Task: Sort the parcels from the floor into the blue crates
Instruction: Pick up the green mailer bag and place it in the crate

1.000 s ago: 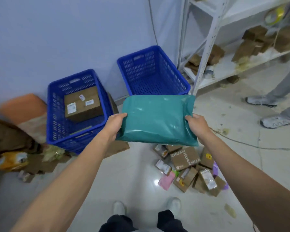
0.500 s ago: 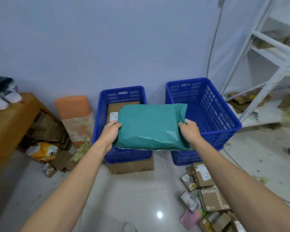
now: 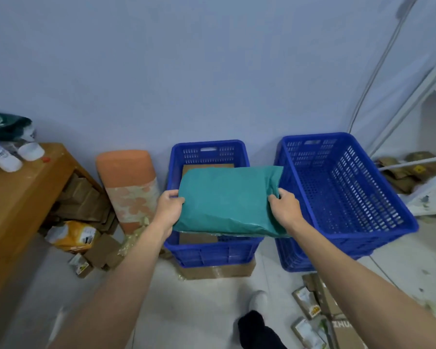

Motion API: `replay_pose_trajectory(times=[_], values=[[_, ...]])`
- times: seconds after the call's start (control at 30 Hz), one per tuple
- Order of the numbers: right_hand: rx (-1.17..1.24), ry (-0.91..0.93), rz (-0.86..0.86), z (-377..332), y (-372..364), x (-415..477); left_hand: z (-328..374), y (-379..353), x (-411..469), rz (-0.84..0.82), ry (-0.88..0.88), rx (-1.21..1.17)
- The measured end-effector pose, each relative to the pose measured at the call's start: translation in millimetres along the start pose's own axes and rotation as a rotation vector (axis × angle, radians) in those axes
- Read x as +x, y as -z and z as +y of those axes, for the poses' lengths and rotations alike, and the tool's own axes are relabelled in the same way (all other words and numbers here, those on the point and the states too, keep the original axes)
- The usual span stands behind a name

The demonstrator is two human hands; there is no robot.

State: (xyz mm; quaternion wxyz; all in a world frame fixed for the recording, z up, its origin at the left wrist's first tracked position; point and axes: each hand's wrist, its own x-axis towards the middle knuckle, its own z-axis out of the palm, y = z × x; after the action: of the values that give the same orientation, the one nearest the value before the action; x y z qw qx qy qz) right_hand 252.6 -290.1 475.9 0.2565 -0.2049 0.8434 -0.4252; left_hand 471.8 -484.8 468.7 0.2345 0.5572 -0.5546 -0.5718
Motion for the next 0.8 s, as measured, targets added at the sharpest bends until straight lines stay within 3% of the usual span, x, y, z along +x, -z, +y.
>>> replay_pose_trajectory(times=[0.37, 0.63, 0.8], values=[[-0.089, -0.045, -0.2, -18, -66, 186, 7, -29, 148, 0.078, 0.182, 0.15], [-0.234, -0.078, -0.259, -18, -127, 288, -4, -68, 258, 0.015, 0.235, 0.164], [-0.203, -0.173, -0.227, 6, -186, 347, -36, -92, 349, -0.058, 0.205, 0.27]])
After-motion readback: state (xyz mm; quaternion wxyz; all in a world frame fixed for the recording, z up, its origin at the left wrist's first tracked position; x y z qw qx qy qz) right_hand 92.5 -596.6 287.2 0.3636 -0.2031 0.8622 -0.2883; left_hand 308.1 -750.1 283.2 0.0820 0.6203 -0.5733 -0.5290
